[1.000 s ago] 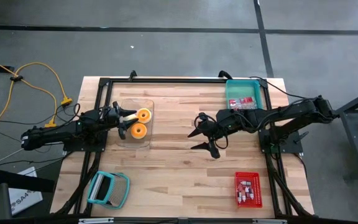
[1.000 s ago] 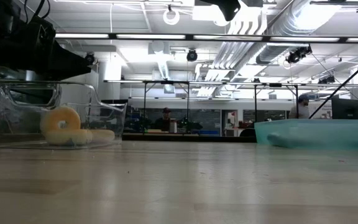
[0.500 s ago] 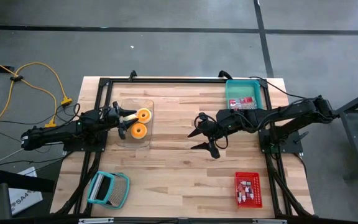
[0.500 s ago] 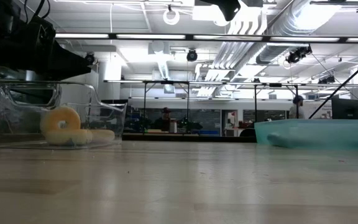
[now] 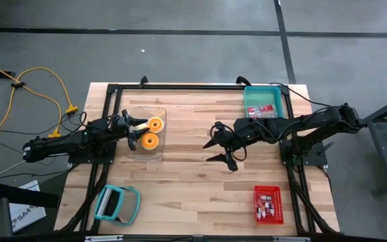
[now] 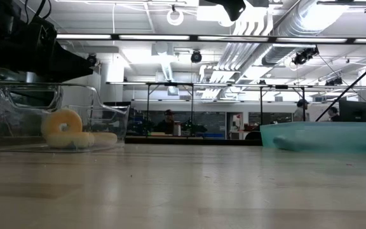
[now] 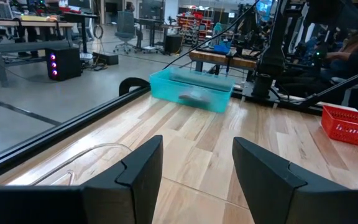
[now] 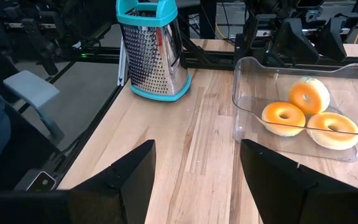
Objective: Pick & Place Food Item
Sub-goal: Return to Home Position
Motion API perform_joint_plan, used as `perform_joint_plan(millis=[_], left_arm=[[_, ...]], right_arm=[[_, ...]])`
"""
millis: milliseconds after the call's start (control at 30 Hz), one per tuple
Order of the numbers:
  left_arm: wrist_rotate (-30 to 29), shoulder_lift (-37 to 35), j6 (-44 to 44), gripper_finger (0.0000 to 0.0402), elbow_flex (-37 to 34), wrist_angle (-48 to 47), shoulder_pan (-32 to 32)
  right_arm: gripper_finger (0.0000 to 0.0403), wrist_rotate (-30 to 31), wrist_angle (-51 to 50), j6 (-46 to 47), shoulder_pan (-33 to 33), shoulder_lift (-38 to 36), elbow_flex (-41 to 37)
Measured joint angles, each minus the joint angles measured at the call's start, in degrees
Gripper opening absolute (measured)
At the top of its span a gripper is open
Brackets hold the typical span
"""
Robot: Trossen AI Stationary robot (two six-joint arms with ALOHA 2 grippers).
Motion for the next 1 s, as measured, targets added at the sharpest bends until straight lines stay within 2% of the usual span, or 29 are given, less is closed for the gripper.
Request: perform_joint_plan(millis=[400,633,700,900,1000], left_arm=[[0.0,0.0,0.0,0.0187,0.0,0.0,0.0],[0.2,0.0,0.0,0.0187,0.0,0.0,0.0],[0.2,0.0,0.0,0.0187,0.0,0.0,0.0],[0.2,0.0,0.0,0.0187,0.0,0.0,0.0],[0.2,0.0,0.0,0.0187,0.0,0.0,0.0]], right_arm=[[0.0223,0.0,0.3,-1.7,0.0,0.0,0.0],[0.0223,5.5,5.9,-2.9,-2.1,0.0,0.0],[0.0223,4.0,7.2,-3.2,-3.7,0.0,0.0],[0.0223,-6.7,8.5,-2.8,-10.3,0.0,0.0],[0.0223,-9.8,8.7,-2.2,-13.7,-0.1,0.0]])
